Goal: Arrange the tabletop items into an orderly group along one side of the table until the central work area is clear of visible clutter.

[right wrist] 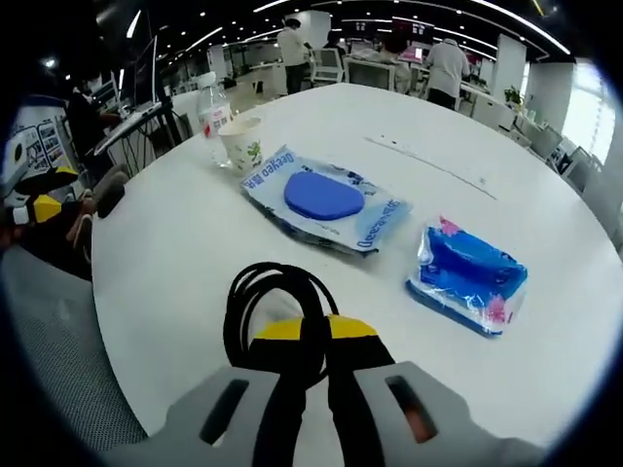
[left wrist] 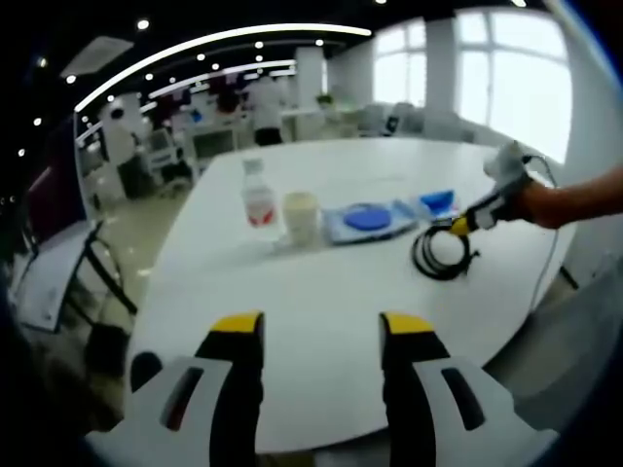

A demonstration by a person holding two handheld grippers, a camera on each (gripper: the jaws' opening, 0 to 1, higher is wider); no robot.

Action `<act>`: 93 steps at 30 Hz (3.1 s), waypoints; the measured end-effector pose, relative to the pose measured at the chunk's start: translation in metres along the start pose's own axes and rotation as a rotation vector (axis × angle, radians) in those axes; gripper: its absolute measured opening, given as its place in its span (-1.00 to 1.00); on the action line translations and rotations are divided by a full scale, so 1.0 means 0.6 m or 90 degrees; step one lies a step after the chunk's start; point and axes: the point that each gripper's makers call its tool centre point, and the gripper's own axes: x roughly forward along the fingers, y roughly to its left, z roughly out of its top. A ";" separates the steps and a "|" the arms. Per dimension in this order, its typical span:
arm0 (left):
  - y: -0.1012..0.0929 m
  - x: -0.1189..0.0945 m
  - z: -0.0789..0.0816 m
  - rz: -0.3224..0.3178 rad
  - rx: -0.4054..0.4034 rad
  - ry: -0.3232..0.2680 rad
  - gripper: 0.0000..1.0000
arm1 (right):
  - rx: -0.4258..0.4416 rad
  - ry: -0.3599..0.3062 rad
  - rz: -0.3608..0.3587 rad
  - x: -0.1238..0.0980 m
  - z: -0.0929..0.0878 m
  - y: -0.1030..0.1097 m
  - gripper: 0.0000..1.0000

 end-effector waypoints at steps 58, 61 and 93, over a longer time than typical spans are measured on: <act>0.000 0.003 -0.008 0.004 0.018 0.020 -0.12 | 0.098 0.051 -0.102 0.044 -0.083 -0.101 -0.80; 0.000 0.003 -0.008 0.004 0.018 0.020 -0.12 | 0.126 0.035 -0.107 0.036 -0.084 -0.098 -0.57; -0.005 0.000 0.003 -0.009 0.007 -0.007 -0.12 | 0.168 -0.031 -0.106 -0.073 -0.062 -0.062 0.10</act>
